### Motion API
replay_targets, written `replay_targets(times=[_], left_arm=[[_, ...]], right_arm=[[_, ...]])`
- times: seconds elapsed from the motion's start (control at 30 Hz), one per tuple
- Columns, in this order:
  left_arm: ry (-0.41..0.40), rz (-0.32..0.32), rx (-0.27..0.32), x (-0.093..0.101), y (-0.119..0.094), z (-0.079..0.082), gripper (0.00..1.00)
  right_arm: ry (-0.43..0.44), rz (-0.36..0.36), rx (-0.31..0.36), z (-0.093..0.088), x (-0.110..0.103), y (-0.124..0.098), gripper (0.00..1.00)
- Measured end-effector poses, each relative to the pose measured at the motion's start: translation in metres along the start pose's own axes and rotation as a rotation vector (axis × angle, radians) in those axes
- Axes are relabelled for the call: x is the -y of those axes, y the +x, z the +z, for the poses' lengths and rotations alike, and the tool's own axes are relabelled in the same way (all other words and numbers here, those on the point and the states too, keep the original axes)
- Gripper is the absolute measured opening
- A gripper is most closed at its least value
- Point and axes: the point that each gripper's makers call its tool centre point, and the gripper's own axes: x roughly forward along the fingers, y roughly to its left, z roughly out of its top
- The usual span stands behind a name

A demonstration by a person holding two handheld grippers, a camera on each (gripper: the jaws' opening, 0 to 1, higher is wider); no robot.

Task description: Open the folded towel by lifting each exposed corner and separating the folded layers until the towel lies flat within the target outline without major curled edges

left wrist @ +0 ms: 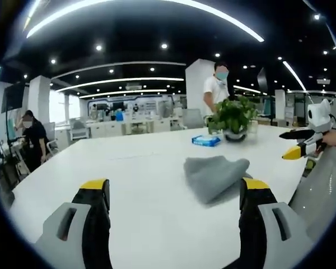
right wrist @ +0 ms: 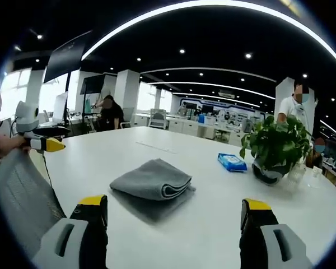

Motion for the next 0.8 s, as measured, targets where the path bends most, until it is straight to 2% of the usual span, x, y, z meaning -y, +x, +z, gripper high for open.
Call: replay_targets(times=[0.4,0.8], left_arm=[[0.015,-0.019,-0.023,0.0043,0.0017,-0.0049,0.95],[0.017,-0.019,-0.040,0.0038,0.0017,-0.0089,0.94]], right_arm=[[0.023,-0.004,0.028,0.0052,0.0016,-0.0009,1.00],[0.021,-0.004,0.007,0.0013,0.0013,-0.0007,1.00]])
